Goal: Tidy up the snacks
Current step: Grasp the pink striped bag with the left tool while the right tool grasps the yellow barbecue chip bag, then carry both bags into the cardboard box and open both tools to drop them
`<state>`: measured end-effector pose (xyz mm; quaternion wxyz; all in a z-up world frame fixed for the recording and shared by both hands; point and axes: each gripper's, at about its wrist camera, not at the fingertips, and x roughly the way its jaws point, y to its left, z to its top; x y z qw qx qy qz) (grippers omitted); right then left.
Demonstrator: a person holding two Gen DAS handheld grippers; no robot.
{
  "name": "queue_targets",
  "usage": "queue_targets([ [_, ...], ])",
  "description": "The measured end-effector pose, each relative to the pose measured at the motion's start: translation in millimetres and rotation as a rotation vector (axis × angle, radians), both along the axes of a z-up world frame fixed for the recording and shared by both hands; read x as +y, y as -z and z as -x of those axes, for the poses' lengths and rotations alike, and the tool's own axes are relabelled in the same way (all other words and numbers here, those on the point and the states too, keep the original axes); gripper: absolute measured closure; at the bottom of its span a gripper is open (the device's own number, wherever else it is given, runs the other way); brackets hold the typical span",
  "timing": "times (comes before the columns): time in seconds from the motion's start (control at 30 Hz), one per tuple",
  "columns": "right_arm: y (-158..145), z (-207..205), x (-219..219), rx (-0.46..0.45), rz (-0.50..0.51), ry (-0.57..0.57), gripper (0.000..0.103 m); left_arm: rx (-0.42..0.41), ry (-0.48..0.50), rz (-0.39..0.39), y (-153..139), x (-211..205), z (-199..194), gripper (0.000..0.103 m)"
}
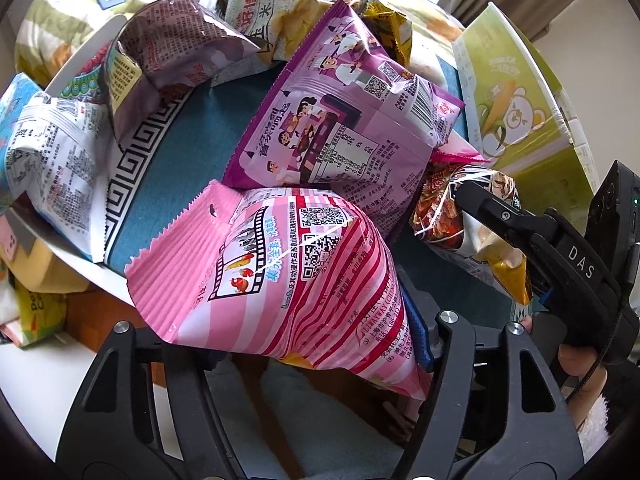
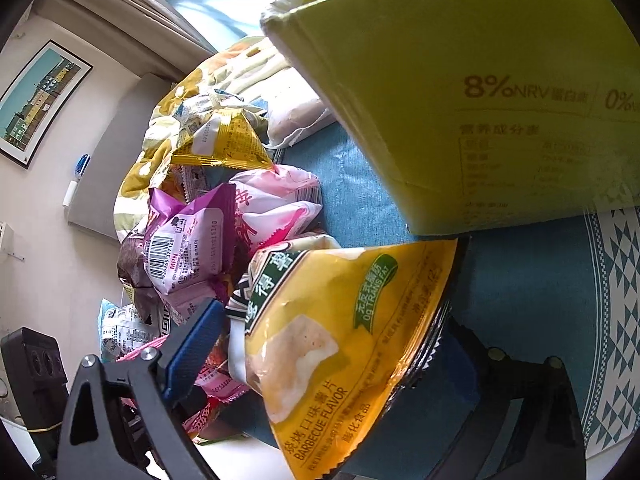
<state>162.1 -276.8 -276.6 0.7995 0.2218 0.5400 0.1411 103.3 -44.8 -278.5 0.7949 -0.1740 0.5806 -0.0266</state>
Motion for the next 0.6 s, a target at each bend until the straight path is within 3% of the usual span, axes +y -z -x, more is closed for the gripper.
queue_targets([
  [0.27, -5, 6, -3, -0.02, -0.002, 0.001, 0.039, -0.008, 0.033, -0.008, -6, -14, 7, 0.039],
  [0.6, -21, 26, -16, -0.013, 0.018, 0.025, 0.043, -0.039, 0.058, -0.024, -37, -26, 18, 0.039],
])
